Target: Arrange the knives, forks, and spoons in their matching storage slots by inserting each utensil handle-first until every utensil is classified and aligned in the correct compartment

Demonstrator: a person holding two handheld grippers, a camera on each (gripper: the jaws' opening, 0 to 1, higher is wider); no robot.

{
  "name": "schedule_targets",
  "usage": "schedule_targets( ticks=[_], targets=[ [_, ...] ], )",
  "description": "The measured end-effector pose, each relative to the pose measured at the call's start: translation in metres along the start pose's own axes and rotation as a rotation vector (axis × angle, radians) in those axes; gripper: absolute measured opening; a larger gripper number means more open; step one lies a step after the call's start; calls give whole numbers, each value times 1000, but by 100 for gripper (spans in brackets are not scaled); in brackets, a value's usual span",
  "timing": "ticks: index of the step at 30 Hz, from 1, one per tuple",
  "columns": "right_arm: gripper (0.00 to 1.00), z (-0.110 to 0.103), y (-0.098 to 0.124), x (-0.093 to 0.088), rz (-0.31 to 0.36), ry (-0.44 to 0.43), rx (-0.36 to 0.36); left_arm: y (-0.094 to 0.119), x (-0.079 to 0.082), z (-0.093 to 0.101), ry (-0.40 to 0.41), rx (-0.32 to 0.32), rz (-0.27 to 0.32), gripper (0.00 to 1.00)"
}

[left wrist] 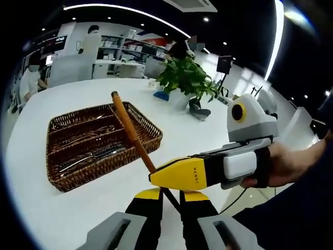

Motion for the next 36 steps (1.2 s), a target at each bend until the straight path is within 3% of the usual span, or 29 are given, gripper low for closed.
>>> schedule_targets(
  ticks=[4, 16, 24, 36],
  targets=[
    [2, 2, 2, 4, 6, 6, -15, 3, -1, -4, -55, 31, 2, 23],
    [2, 21, 12, 29, 30, 26, -104, 27, -12, -28, -86, 102, 31, 46],
    [2, 50, 26, 63, 65, 24, -205, 46, -21, -42, -82, 159, 44, 61],
    [2, 112, 45, 123, 80, -5, -363, 51, -30, -49, -74, 195, 54, 80]
  ],
)
Point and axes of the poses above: the point that each gripper's makers call its tool centre point, and the gripper's own axes: y roughly backward along the fingers, z roughly to its right, x roughly out of its top, the point moved 4 cm from there along y, roughly backward along the fingers, and after that the axes turned 10 degrees about -z, right-handed, at the moved point
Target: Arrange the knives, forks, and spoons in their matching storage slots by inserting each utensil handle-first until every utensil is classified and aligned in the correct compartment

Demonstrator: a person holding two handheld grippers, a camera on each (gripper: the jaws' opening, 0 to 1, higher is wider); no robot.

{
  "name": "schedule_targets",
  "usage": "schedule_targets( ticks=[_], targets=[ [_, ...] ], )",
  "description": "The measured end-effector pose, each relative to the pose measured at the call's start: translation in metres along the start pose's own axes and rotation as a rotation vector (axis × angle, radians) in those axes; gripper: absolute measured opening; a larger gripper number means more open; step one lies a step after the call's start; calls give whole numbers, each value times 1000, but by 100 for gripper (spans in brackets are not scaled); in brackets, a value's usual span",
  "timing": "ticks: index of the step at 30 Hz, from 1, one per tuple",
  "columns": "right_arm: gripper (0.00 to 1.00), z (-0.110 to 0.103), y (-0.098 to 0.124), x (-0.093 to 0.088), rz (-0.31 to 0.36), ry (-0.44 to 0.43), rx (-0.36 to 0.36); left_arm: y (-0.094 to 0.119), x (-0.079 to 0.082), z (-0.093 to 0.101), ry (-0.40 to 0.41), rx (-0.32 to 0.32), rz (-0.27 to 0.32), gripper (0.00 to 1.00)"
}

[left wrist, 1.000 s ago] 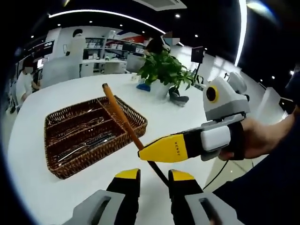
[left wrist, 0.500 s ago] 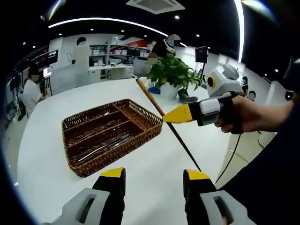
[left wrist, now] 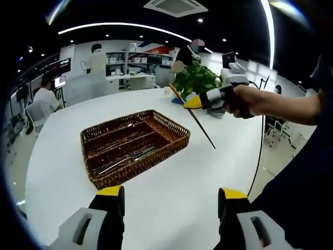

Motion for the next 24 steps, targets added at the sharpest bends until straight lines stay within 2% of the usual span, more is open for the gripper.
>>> schedule_targets(
  ticks=[7, 24],
  targets=[
    [2, 24, -17, 26, -22, 9, -56, 0, -2, -4, 7, 16, 3, 84],
    [3, 51, -63, 60, -84, -3, -110, 4, -3, -11, 25, 57, 18, 97]
  ],
)
Point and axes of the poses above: the point that each gripper's makers call its tool centre point, and the gripper's own axes: y roughly backward along the fingers, z roughly to its right, x roughly out of its top, the point moved 4 cm from there along y, roughly backward along the fingers, and after that the axes turned 10 degrees about -z, right-handed, at the moved point
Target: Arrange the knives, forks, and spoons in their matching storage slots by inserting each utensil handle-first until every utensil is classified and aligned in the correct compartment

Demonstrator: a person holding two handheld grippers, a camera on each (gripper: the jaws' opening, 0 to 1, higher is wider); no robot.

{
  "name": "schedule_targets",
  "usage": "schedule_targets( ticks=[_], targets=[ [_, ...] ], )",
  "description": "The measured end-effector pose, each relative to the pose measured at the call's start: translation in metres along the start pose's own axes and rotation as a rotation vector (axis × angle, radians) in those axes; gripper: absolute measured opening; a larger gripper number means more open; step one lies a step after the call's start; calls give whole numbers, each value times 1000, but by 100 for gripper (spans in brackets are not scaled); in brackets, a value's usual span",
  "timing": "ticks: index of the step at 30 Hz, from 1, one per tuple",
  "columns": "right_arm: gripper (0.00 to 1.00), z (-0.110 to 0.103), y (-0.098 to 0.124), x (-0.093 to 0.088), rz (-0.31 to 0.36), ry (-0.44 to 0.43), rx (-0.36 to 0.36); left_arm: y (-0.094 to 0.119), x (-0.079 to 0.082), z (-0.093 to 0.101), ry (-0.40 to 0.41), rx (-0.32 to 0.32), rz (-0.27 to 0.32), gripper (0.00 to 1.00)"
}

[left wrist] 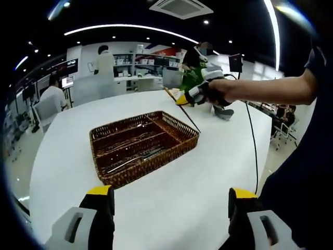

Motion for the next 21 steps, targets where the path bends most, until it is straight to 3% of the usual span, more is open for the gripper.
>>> schedule_targets(
  ticks=[21],
  targets=[
    [3, 23, -55, -1, -138, 4, -96, 4, -6, -8, 23, 6, -23, 100]
  ],
)
Point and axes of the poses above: the point that each gripper's makers call its tool centre point, and the gripper's own axes: y roughly backward along the fingers, z roughly to its right, x roughly out of its top, the point moved 4 cm from there along y, roughly backward along the fingers, and after that the axes turned 10 degrees about -z, right-handed, at the moved point
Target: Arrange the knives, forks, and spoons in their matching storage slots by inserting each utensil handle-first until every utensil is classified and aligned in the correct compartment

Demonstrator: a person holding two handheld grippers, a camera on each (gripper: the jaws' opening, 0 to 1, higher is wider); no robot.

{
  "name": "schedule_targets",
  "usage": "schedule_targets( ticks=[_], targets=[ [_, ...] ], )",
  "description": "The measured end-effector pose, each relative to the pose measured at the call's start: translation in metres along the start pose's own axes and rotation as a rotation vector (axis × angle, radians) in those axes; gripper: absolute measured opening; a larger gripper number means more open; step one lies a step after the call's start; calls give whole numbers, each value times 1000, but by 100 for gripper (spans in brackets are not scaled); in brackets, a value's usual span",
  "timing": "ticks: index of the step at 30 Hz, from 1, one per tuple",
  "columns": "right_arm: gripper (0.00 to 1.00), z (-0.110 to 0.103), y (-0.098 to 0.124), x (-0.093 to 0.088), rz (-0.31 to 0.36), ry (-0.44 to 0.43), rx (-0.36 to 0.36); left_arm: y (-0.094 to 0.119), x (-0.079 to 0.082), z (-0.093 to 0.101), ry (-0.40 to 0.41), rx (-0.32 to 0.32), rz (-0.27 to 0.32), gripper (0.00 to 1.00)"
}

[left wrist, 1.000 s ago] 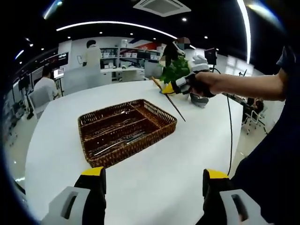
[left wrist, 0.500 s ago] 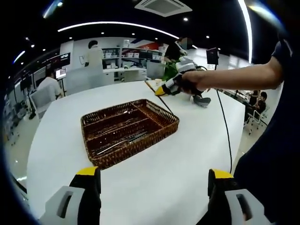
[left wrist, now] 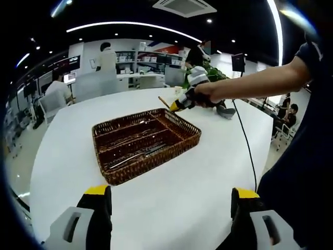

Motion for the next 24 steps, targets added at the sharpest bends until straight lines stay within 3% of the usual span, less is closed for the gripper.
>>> schedule_targets(
  ticks=[10, 24],
  targets=[
    [3, 5, -18, -14, -47, 10, -41, -2, 0, -3, 0, -1, -3, 100],
    [3, 16, -38, -25, -97, -40, -101, -5, 4, -6, -10, -3, -6, 100]
  ],
)
Point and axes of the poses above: the point that each gripper's makers call its tool centre point, and the gripper's own axes: y roughly backward along the fingers, z roughly to its right, x roughly out of its top, the point moved 4 cm from there along y, roughly backward along the fingers, and after that the axes turned 10 degrees about -z, right-handed, at the moved point
